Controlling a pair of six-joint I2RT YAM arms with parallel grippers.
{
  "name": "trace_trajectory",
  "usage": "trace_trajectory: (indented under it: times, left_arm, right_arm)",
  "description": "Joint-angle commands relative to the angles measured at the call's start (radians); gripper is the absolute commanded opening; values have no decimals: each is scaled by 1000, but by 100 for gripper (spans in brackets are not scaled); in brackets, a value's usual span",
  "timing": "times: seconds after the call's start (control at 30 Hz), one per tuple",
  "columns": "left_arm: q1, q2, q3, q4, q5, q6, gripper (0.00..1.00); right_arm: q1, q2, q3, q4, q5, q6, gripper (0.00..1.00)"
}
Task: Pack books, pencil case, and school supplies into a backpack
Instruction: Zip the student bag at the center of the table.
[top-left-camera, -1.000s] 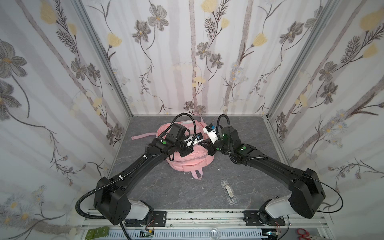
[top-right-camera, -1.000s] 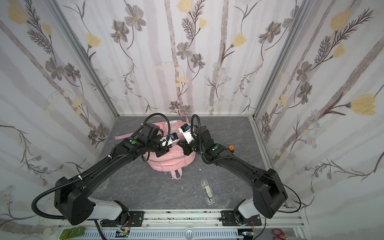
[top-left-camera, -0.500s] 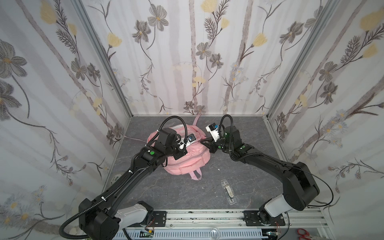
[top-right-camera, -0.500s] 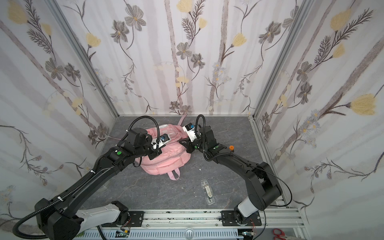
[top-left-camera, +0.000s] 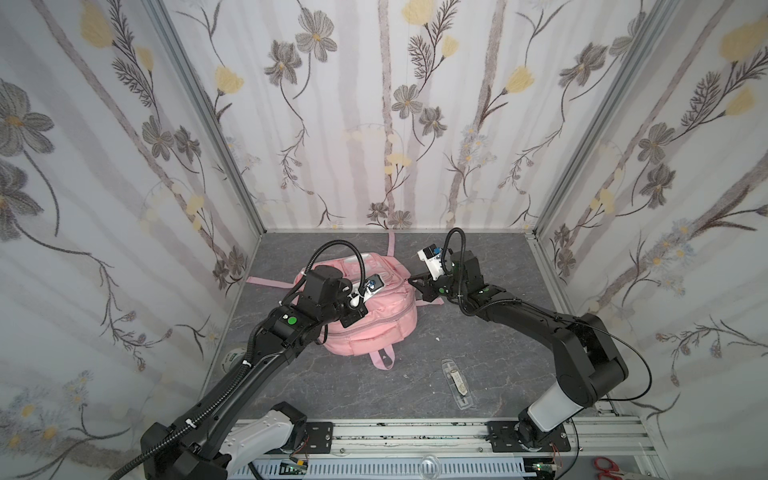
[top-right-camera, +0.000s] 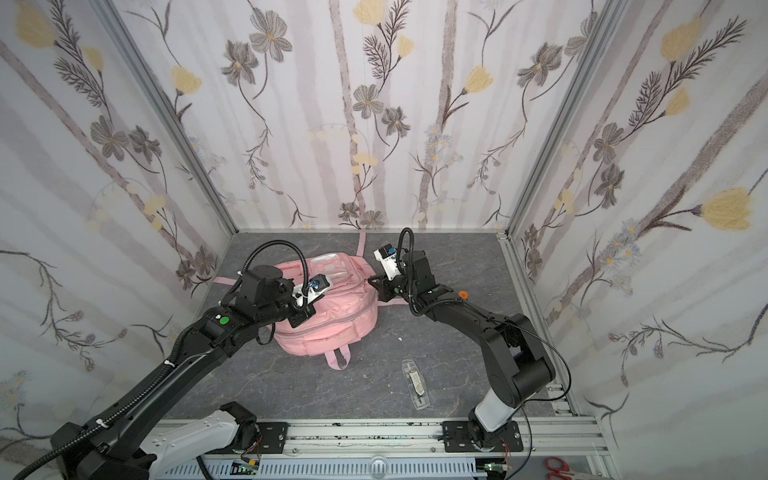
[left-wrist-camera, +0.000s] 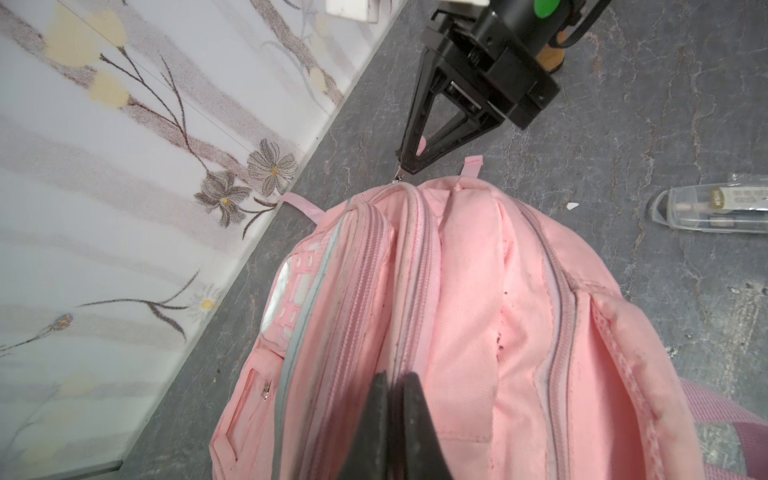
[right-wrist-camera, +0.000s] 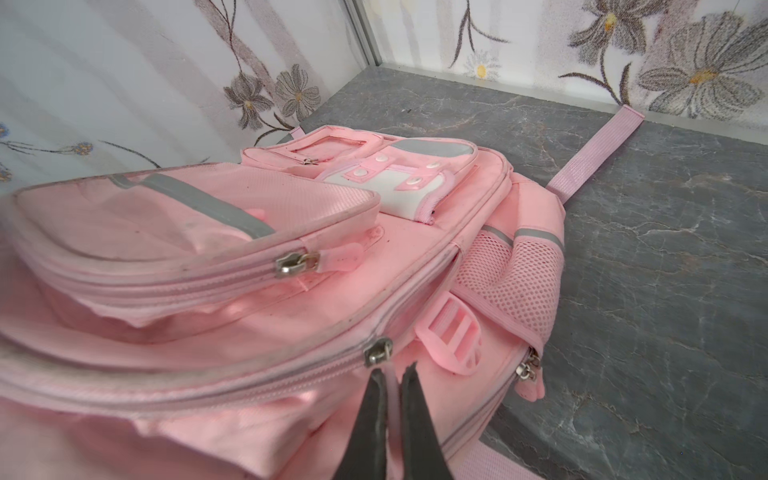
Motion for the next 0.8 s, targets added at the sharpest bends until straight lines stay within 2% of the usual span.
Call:
trace_trajectory:
  times: [0.0,0.37,0.53,0.57,0.6,0.7,0.77]
  left_arm:
    - [18,-42,-5,72,-76,12,0]
    - [42,-112,-22,24,-34,-25,0]
    - [37,-68,0,21,-48,-69,1]
    - [32,-44,13,22,-56,-90,18]
    - [26,-11,31,23,-62,-118,27]
    - [-1,90,77,7,-41,-148,47]
    - [-25,151,90,28,-35,-166,53]
  right_arm:
    - [-35,64,30,-62,295,18,0]
    - [-55,220,153,-17,336,83,0]
    - [-51,213,178,-29,292,90,0]
    - [-50,205,172,-27,274,96,0]
    - [-47,192,161,-21,248,102,0]
    - [-31,148,123,-17,200,121,0]
    - [-16,120,91,-18,184,129,0]
